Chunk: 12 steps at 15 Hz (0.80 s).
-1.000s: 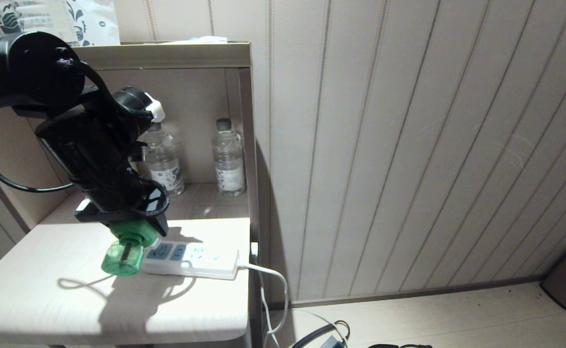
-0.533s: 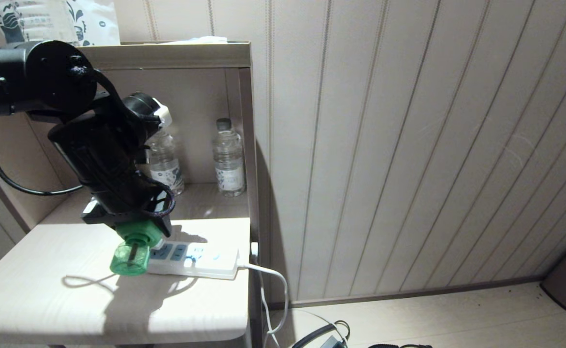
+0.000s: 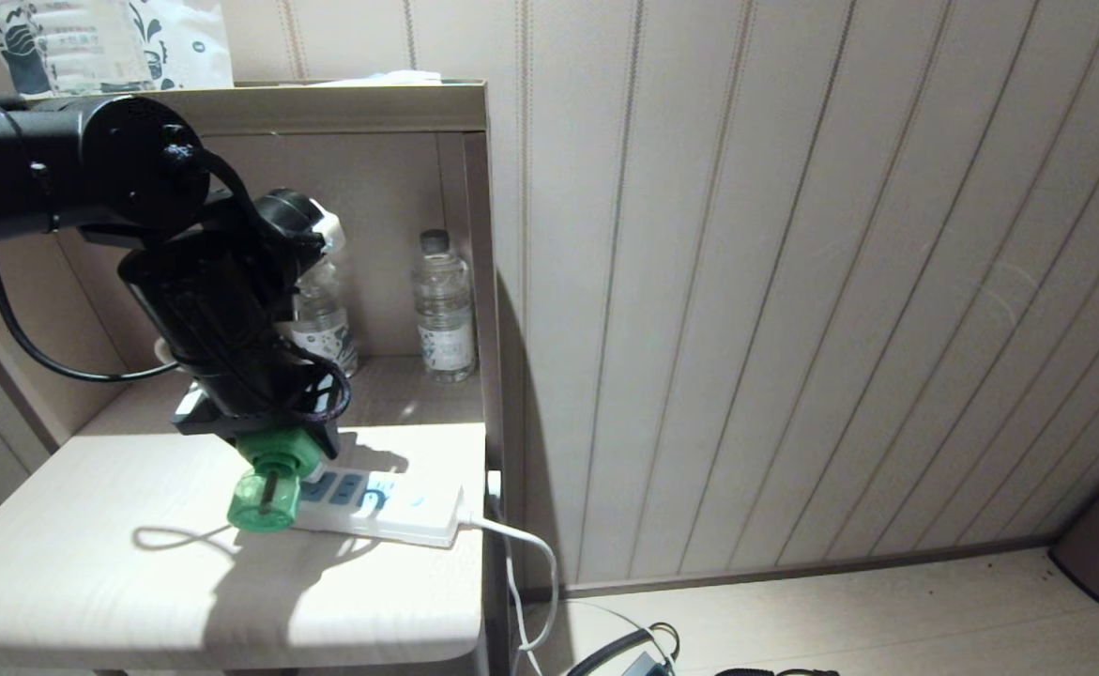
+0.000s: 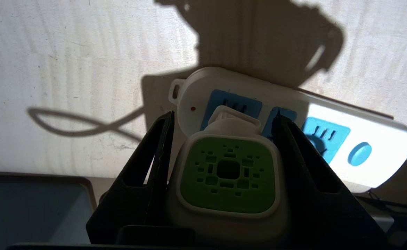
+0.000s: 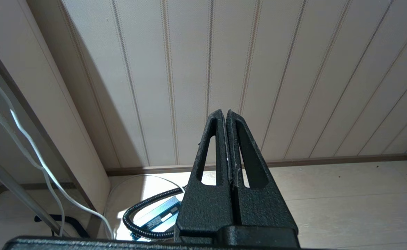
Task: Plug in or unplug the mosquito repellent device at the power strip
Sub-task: Insert the plug into the socket
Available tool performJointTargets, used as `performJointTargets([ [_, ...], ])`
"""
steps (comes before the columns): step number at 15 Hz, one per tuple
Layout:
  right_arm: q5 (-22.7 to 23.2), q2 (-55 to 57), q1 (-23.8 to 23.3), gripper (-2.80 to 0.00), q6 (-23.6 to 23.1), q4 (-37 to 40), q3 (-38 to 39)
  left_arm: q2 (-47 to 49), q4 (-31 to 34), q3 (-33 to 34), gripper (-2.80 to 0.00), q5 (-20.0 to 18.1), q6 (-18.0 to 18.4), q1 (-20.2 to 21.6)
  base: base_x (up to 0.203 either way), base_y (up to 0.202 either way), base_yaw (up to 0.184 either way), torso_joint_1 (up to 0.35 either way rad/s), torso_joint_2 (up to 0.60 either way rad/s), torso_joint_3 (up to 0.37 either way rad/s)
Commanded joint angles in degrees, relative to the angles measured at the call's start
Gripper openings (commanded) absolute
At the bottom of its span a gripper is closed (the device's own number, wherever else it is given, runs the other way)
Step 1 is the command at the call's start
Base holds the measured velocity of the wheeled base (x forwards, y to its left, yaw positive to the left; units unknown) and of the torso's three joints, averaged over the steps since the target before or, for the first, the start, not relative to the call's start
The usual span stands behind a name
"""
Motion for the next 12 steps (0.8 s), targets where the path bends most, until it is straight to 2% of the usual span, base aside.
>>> performJointTargets([
  [1, 0.00, -0.01, 0.04, -2.80, 0.01, 0.00, 0.00, 0.53, 0.34, -0.06, -2.80, 0.07, 0.00, -0.17, 0.000, 0.000, 0.000, 0.000, 0.00, 0.000],
  [4, 0.00, -0.01, 0.01, -2.80, 0.01, 0.00, 0.00, 2.58, -0.56, -0.07, -2.80, 0.18, 0.19, -0.26, 0.000, 0.000, 0.000, 0.000, 0.00, 0.000],
  [9, 0.00, -0.01, 0.01, -2.80, 0.01, 0.00, 0.00, 5.44, -3.18, -0.24, -2.80, 4.03, 1.76, -0.44, 0.000, 0.000, 0.000, 0.000, 0.00, 0.000],
  [12, 0.00, -0.01, 0.01, -2.80, 0.01, 0.00, 0.00, 5.91, -4.06, -0.24, -2.80, 4.47, 2.11, -0.44, 0.000, 0.000, 0.000, 0.000, 0.00, 0.000],
])
